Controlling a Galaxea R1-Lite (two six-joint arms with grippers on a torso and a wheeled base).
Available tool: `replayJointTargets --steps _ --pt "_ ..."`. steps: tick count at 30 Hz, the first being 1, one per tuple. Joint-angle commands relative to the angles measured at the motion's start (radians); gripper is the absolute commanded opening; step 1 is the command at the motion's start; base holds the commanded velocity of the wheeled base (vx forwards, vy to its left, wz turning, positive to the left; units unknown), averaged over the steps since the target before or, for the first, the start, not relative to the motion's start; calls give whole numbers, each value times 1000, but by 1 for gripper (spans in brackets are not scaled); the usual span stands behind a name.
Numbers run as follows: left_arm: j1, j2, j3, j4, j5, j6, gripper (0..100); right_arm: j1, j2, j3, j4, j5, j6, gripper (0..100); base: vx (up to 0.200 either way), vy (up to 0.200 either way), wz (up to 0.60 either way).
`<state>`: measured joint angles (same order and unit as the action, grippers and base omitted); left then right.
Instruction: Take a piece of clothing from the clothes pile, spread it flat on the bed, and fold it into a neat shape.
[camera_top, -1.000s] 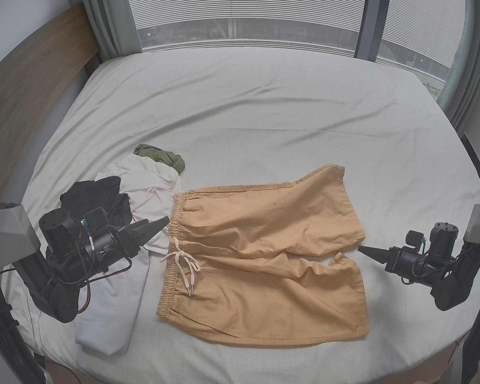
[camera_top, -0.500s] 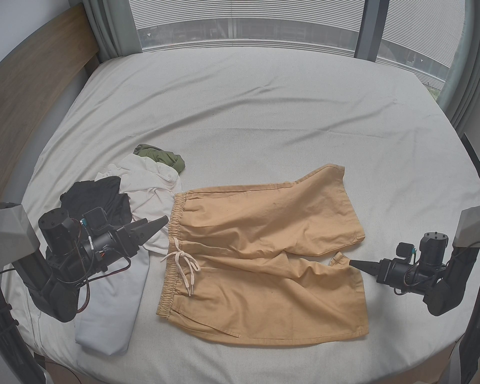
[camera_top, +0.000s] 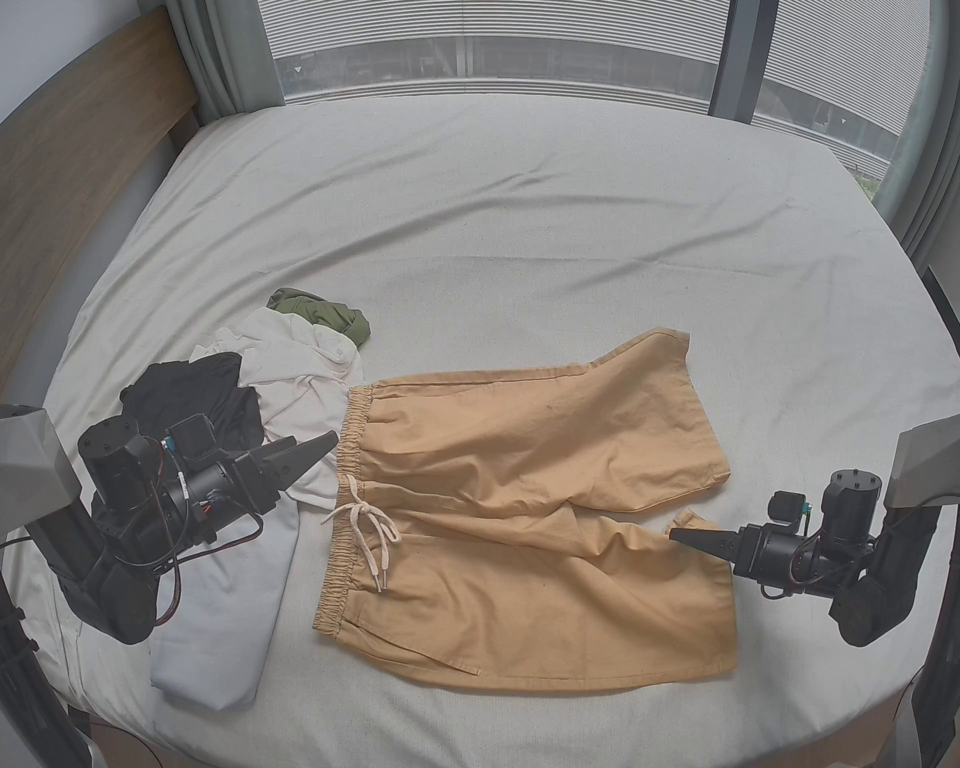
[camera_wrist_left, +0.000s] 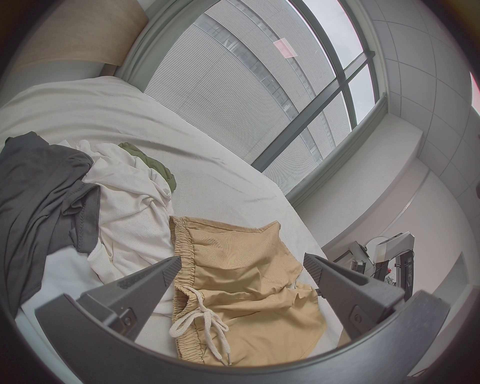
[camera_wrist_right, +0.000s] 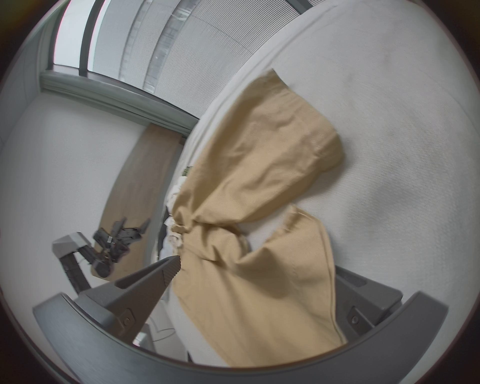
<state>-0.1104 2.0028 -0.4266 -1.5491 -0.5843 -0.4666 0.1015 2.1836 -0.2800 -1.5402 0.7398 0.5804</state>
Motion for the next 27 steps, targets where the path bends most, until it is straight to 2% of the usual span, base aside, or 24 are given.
replayJointTargets --steps 1,9,14,18,24,27 --pt "-2 4 0 0 -2 0 100 1 -64 35 3 59 30 100 0 0 0" --pt "-6 4 2 0 0 -1 100 -8 -53 -15 2 49 47 100 0 0 0" --pt "-9 4 3 -2 -2 -1 100 -16 -1 -65 2 -10 53 100 0 0 0" --pt "-11 4 3 -2 -2 -1 100 -20 25 -84 2 -17 64 100 0 0 0" --pt "-11 2 3 -2 -2 0 100 -43 31 -111 2 -23 96 100 0 0 0" --pt "-15 2 3 -2 -2 0 100 -52 36 -125 2 -48 130 100 0 0 0"
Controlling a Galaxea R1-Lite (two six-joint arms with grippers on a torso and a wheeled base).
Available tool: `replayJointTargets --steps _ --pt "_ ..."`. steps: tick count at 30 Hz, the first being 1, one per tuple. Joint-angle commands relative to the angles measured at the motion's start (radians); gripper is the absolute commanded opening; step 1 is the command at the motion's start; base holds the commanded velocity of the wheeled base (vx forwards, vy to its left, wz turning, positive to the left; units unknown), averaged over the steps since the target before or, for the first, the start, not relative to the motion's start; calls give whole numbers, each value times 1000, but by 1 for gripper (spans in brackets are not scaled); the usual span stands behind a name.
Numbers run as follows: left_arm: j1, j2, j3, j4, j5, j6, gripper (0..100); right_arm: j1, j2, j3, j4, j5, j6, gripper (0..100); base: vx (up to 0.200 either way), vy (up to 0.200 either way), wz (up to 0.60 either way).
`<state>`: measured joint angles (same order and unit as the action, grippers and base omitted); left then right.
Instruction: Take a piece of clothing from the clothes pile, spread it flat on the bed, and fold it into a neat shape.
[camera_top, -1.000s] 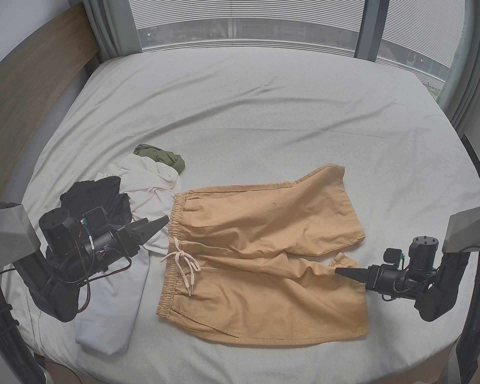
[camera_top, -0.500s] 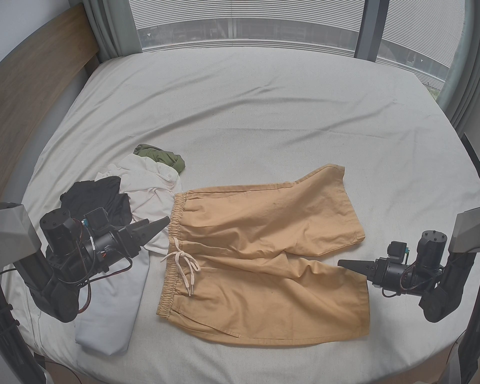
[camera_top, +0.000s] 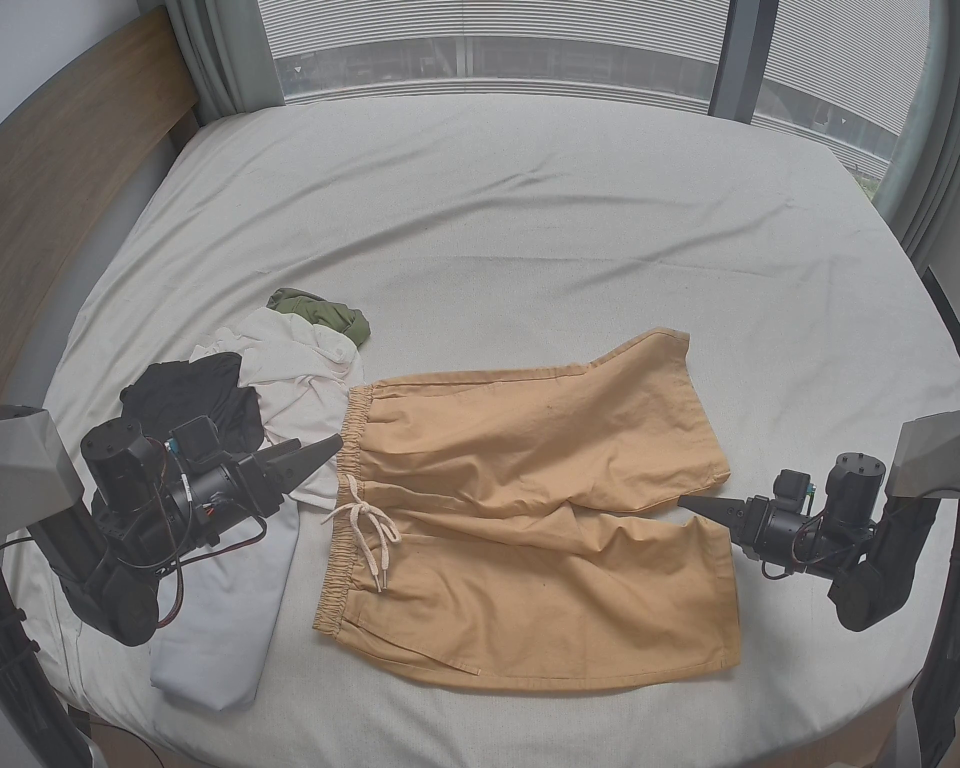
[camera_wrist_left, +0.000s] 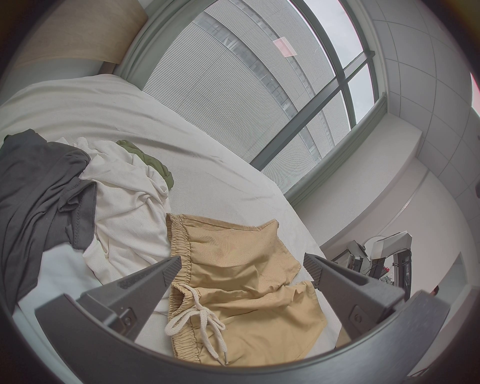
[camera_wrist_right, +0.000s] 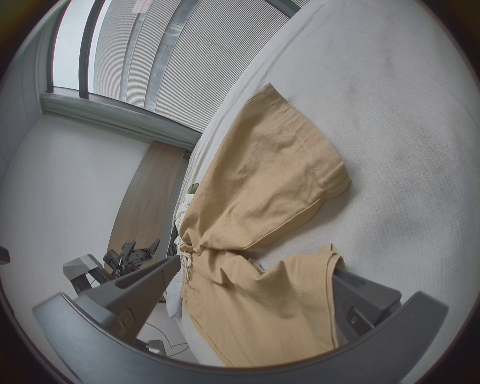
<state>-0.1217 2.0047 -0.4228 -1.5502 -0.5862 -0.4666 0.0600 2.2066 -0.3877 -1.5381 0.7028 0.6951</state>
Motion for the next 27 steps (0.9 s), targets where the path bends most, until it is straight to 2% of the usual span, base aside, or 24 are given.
replayJointTargets --steps 1,3,4,14,18,27 --pt "-4 0 -1 -1 0 -1 100 -12 18 -17 -2 -12 21 100 0 0 0" --pt "-6 0 -1 -1 0 -1 100 -12 19 -17 -2 -12 23 100 0 0 0" --pt "-6 0 -1 -1 0 0 100 -11 24 -17 0 -14 24 0 0 0 0" --pt "-6 2 1 1 0 -1 100 -31 -5 -10 0 -16 21 0 0 0 0" --pt "-9 17 2 -1 2 2 100 -78 -45 4 4 -16 17 0 0 0 0" --pt "-9 43 9 -1 2 5 100 -106 -41 4 6 -16 7 0 0 0 0"
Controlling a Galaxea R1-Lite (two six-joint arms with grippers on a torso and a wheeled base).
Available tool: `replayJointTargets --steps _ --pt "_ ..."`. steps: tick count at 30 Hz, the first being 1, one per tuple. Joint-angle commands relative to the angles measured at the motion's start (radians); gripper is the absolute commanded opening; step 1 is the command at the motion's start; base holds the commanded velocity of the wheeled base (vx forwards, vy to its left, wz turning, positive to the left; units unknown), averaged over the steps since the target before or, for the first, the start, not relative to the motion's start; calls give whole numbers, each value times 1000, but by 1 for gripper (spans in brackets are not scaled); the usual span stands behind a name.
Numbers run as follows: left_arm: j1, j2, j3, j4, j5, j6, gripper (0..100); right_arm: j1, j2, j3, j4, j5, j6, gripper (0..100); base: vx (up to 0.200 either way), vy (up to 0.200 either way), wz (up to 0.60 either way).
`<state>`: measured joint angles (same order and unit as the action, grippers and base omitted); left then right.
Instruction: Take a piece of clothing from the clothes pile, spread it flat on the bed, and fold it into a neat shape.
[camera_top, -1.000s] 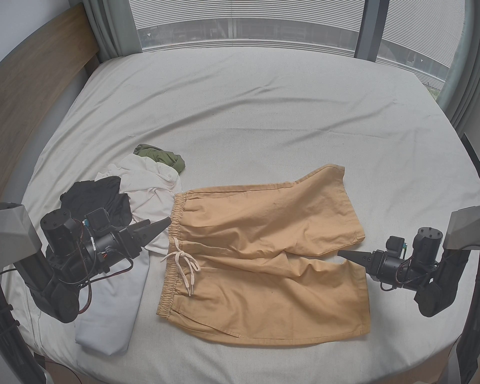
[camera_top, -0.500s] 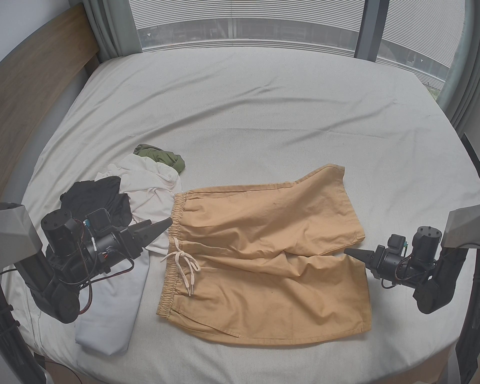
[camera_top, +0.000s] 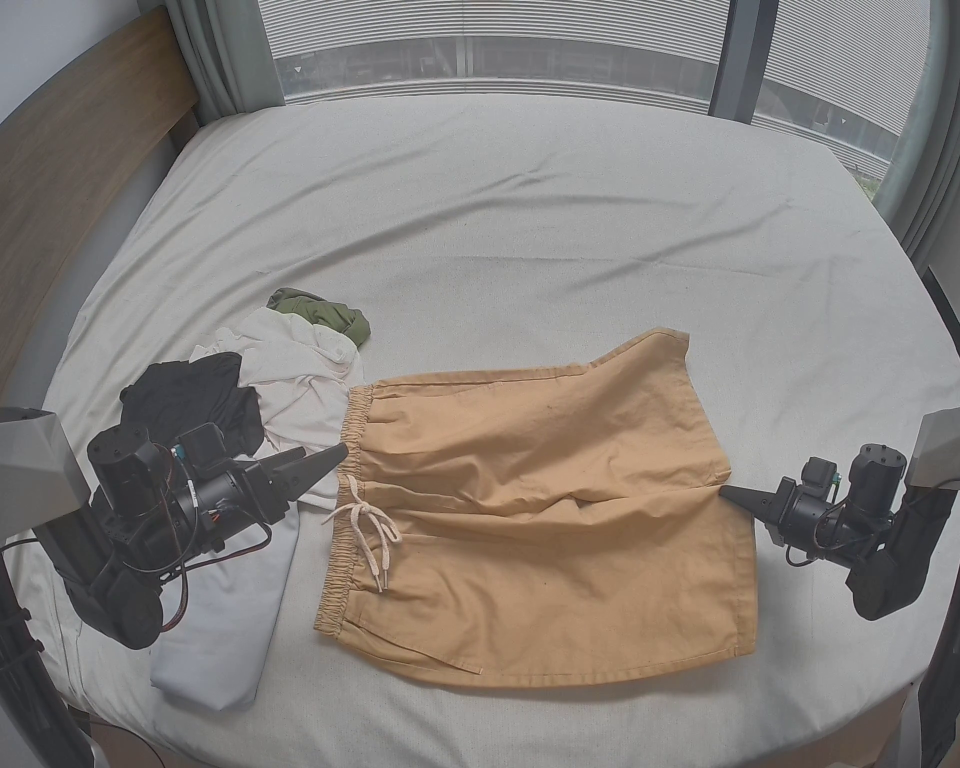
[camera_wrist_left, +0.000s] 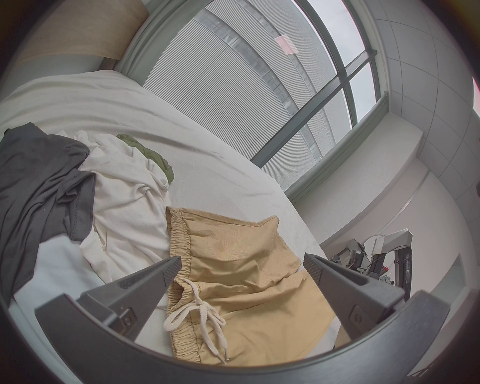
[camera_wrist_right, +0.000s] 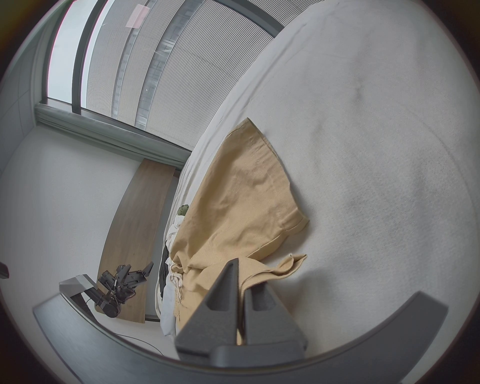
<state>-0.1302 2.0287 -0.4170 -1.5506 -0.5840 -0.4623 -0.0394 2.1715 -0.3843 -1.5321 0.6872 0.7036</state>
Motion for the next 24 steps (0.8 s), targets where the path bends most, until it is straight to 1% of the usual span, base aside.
replayJointTargets --steps 1,4,5,7,8,17,18,22,24 --pt "0 25 3 0 0 1 100 -7 -2 1 0 0 -6 0 0 0 0" --pt "0 38 4 0 0 10 100 -8 2 1 0 0 -26 0 0 0 0" --pt "0 59 7 0 0 51 100 -14 14 1 0 0 -49 0 0 0 0" --pt "0 65 11 0 0 65 100 -17 19 1 0 0 -55 0 0 0 0" --pt "0 73 14 0 0 88 100 -17 22 1 0 0 -58 0 0 0 0" --pt "-2 65 32 0 -3 88 100 -19 21 5 -2 -2 -59 0 0 0 0" --pt "-2 65 34 0 -3 88 100 -19 21 8 -3 -2 -61 100 0 0 0" --pt "-17 65 49 0 -3 87 100 -22 22 8 -5 -2 -84 100 0 0 0" --pt "-34 47 106 0 -5 88 100 -40 10 4 -5 -2 -85 100 0 0 0"
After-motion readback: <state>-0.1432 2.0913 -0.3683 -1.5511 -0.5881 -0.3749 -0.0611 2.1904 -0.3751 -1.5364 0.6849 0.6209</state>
